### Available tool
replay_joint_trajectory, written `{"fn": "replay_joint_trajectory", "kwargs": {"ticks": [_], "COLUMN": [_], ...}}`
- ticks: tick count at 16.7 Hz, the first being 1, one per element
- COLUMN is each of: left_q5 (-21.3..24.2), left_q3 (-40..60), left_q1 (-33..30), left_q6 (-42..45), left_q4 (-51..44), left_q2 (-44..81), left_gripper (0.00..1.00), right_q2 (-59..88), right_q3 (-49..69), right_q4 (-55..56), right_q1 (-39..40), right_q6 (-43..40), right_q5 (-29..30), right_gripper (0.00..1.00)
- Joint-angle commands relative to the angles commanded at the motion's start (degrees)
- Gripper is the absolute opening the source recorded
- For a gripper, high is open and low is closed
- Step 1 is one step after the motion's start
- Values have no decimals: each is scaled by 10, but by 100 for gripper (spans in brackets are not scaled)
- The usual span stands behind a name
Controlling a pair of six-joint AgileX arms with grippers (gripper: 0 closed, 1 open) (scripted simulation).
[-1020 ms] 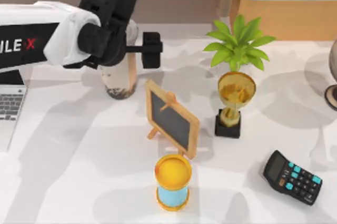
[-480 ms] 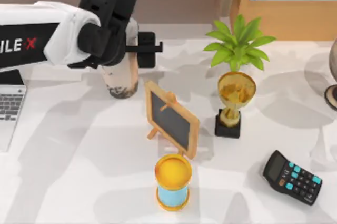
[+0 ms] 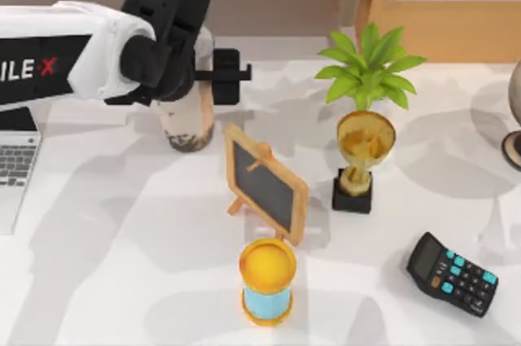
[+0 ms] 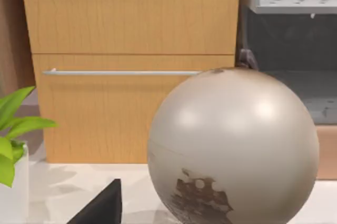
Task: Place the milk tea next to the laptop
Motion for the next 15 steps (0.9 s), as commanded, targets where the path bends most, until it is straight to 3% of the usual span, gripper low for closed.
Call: {"fn": "replay_joint_trajectory", "kwargs": {"ticks": [15], "left_q5": [0], "left_q3": [16], "left_q1": [-2], "left_q6": [0], "left_q4": [-22], "left_q2": [-11], "left_gripper": [0], "right_q2": [0], "right_q3": [0], "right_q4": [0], "right_q1": [0], "right_q6": [0], "right_q5": [0], "right_gripper": [100]}}
